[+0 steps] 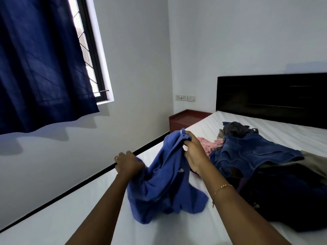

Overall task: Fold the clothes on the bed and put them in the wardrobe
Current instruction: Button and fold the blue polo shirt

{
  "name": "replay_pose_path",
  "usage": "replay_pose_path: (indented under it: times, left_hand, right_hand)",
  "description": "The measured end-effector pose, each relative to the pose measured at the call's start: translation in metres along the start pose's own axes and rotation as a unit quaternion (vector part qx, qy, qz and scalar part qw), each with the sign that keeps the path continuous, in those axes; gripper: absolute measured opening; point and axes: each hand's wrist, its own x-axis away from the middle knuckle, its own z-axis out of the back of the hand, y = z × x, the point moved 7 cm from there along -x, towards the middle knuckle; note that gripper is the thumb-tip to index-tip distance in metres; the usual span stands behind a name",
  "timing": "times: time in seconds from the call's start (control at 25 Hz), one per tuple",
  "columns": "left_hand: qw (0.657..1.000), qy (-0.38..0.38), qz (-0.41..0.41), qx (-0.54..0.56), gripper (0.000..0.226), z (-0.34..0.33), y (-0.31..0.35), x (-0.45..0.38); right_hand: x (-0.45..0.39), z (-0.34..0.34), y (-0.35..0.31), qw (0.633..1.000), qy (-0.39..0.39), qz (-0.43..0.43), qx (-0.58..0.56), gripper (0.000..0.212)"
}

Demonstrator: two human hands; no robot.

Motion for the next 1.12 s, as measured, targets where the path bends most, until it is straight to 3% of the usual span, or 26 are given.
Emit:
replay_pose_path:
  times: [0.04,0.08,0.16,0.2,0.28,0.4,0.52,0.6,0.68,0.76,0.8,0.88,0.96,1.04,1.12]
  left_hand:
    - [0.998,0.037,-0.030,-0.026,0.062,-0.001,-0.001,0.000]
    - [0.996,0.044,-0.055,0.063,0.060,-0.004,0.006,0.002]
    - [0.928,-0.087,-0.079,0.352,0.038,-0.012,0.047,0.029]
    - [0.888,-0.185,-0.087,0.412,0.035,-0.020,0.071,0.048]
    - [0.856,-0.245,-0.107,0.442,0.030,-0.032,0.095,0.065]
    - [0.858,-0.165,-0.113,0.473,0.023,-0.039,0.090,0.056]
    - [0.838,-0.009,-0.056,0.543,0.023,-0.024,0.064,0.046]
    - [0.827,0.056,-0.024,0.560,0.024,-0.013,0.045,0.047]
    - [0.810,0.051,0.020,0.583,0.028,-0.010,0.030,0.044]
    - [0.780,-0.005,0.079,0.620,0.041,-0.011,0.025,0.044]
    - [0.792,-0.029,0.085,0.603,0.049,-0.009,0.027,0.045]
    - [0.855,-0.050,0.055,0.513,0.056,-0.008,0.038,0.050]
    - [0.900,-0.064,0.020,0.432,0.068,-0.016,0.048,0.055]
    - [0.907,-0.073,0.008,0.415,0.057,-0.027,0.048,0.058]
    - [0.892,-0.090,0.003,0.442,0.026,-0.032,0.044,0.062]
  right_hand:
    - [0.001,-0.004,-0.002,1.000,-0.020,0.004,0.011,0.027]
    - [0.004,-0.009,-0.002,0.999,-0.045,0.005,0.025,0.033]
    - [0.012,-0.013,0.003,0.996,-0.080,0.007,0.035,0.037]
    - [0.015,-0.010,0.006,0.995,-0.090,0.006,0.044,0.041]
    - [0.021,-0.001,0.008,0.991,-0.098,0.013,0.095,0.047]
    - [0.016,0.026,0.001,0.983,-0.021,0.064,0.169,0.055]
    - [0.014,0.075,0.002,0.967,0.184,0.106,0.144,0.061]
    - [0.021,0.110,0.018,0.935,0.306,0.073,0.163,0.055]
    - [0.021,0.128,0.037,0.928,0.313,0.048,0.198,0.055]
    - [0.011,0.130,0.051,0.957,0.236,0.037,0.163,0.057]
    - [0.007,0.129,0.057,0.972,0.197,0.019,0.125,0.058]
    - [0.002,0.125,0.064,0.983,0.160,-0.027,0.080,0.054]
    - [0.004,0.125,0.073,0.978,0.162,-0.069,0.110,0.044]
    - [0.011,0.115,0.086,0.959,0.148,-0.075,0.232,0.035]
    - [0.014,0.098,0.114,0.888,0.064,-0.061,0.452,0.045]
